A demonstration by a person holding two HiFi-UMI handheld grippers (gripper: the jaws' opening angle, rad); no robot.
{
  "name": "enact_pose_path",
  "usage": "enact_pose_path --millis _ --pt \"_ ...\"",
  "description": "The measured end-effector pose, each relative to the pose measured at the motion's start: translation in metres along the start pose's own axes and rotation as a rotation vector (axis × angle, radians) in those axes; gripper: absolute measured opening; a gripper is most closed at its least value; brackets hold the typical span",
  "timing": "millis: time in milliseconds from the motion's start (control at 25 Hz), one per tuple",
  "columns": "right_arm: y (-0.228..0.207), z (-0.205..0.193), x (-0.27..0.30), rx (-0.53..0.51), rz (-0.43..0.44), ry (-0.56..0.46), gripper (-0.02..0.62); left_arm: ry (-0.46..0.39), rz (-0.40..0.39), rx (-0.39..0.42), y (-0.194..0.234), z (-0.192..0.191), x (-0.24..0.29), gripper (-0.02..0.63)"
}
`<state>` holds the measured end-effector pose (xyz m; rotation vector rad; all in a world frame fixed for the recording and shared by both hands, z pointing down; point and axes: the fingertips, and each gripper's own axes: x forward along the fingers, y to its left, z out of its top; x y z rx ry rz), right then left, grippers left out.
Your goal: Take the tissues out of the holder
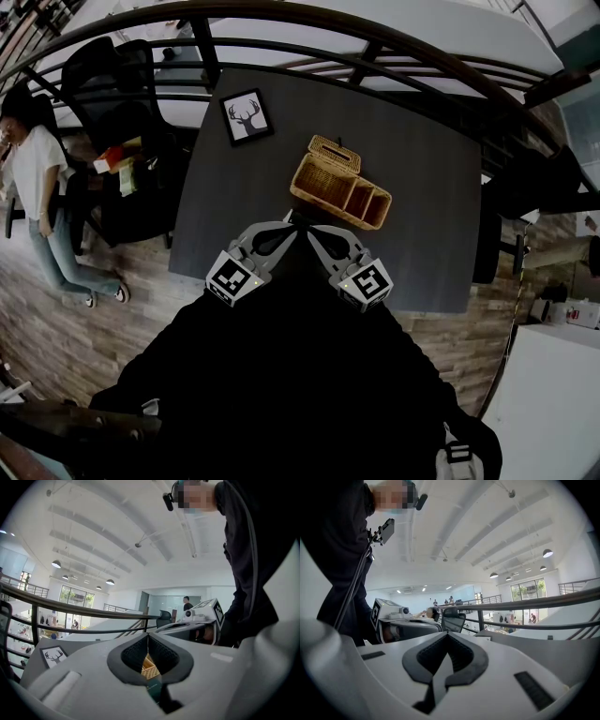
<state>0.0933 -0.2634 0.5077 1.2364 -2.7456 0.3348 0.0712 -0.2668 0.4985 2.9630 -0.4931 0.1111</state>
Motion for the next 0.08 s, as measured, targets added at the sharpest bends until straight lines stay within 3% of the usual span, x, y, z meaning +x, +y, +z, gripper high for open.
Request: enact_pose_path --millis 80 --pt "0.0028 -0.0017 -0.0007 0.007 0.004 -0.004 0.003 0.0 0.001 -0.001 -0.0012 -0.0004 -0.0022 0.008"
